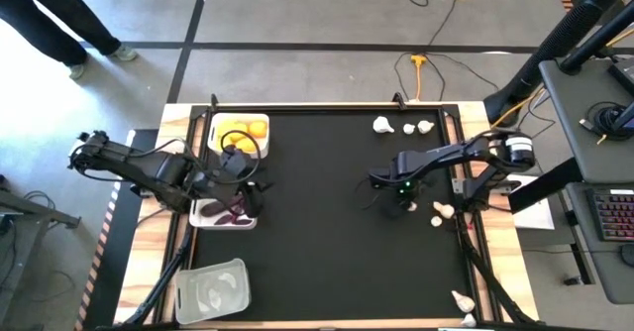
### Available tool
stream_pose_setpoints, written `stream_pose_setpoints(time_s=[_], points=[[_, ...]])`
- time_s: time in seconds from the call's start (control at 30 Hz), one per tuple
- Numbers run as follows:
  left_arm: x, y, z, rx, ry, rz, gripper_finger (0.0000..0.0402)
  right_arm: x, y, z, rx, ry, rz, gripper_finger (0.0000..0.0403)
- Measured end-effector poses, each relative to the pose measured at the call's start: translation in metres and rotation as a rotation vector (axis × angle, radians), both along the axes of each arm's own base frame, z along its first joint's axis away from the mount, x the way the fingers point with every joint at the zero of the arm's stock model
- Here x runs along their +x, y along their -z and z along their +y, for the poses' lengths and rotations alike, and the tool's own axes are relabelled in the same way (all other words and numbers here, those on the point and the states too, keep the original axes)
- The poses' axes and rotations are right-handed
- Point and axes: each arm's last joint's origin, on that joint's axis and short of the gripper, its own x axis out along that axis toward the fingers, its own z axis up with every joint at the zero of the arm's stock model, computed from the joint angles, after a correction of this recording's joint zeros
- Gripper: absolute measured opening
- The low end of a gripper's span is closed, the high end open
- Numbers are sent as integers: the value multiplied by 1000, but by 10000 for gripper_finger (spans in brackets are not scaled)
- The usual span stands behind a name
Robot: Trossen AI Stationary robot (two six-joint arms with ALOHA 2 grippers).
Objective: Sort produce into baskets
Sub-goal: Put the garlic into the gray bin
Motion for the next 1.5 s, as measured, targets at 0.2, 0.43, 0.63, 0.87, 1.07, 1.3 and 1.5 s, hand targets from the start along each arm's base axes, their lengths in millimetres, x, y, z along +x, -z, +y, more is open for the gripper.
stream_pose_setpoints(time_s=[0.2,0.43,0.63,0.87,1.07,1.3,1.5], points=[[1,0,0,0,0,1,210,48,-20,18,-36,-144,-447,71],[10,9,-4,-27,-15,35,210,107,-13,41,-173,-410,-943,70],[18,29,-8,-131,-50,152,220,138,1,51,-231,-515,-951,85],[37,59,-14,-144,-89,303,259,157,-11,51,-253,-595,-746,125],[59,78,-9,-146,-85,343,296,152,-41,54,-261,-688,-701,181],[94,88,-3,-147,167,292,301,110,-98,61,-283,-697,-792,228],[123,124,4,-123,196,326,289,49,-133,64,-403,-609,-890,229]])
